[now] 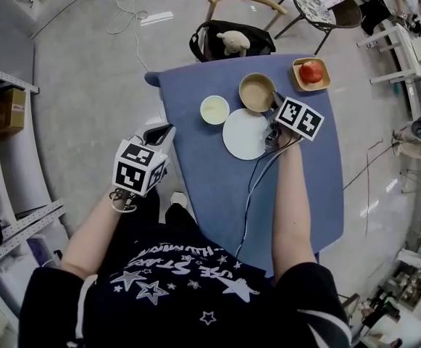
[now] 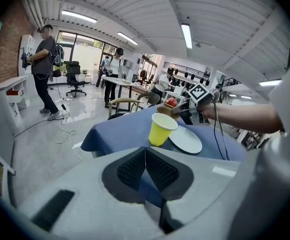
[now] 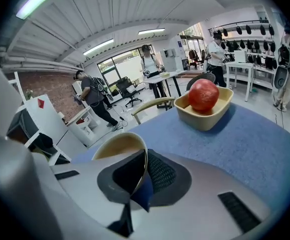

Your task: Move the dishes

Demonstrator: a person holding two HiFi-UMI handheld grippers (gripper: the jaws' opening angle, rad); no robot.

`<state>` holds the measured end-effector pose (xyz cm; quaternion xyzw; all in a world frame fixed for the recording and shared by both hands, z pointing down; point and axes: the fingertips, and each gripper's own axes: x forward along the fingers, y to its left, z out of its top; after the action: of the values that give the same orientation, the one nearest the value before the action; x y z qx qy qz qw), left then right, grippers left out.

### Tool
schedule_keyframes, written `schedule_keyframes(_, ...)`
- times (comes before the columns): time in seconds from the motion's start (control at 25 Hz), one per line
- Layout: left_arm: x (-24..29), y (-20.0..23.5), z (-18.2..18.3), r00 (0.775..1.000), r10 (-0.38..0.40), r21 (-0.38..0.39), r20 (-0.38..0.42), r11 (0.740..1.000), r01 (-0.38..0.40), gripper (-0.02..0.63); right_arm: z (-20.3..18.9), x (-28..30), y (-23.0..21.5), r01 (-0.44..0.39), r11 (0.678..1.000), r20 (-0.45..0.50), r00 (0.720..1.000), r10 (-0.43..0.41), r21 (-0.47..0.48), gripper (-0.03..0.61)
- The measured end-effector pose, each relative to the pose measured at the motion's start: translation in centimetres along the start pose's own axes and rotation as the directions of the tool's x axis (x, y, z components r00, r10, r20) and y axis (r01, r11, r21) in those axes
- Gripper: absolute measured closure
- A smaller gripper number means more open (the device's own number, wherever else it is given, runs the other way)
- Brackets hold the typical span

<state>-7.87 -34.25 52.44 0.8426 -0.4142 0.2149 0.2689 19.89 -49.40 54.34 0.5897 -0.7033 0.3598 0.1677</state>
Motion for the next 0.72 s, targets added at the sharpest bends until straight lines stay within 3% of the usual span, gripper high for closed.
schedule_keyframes(0.28,0.0,-0.5,-0.5,1.000,0.008,0.007,-0.013,1.000,-0.007,0.594,-0.5,0.0,-0.6,0.006,1.000,0.019,1.000,-0.006,0.001,0.535)
schedule_keyframes(0.48,-1.0,-1.5,0.0,1.000,0.015,0.028,0.005,0.999,-0.015,0.594,-0.6,-1.5,-0.6,0.002,1.000,0.053,0.999,-0.002,0.001,0.439)
schedule_keyframes(0.72,-3.0,-3.1,0.9,0.998,0.035,0.042,0.046,0.998,-0.036,0.594,-0.5,-5.9,-0.8,-0.018,1.000,0.118,0.993,0.016,0.016,0.426)
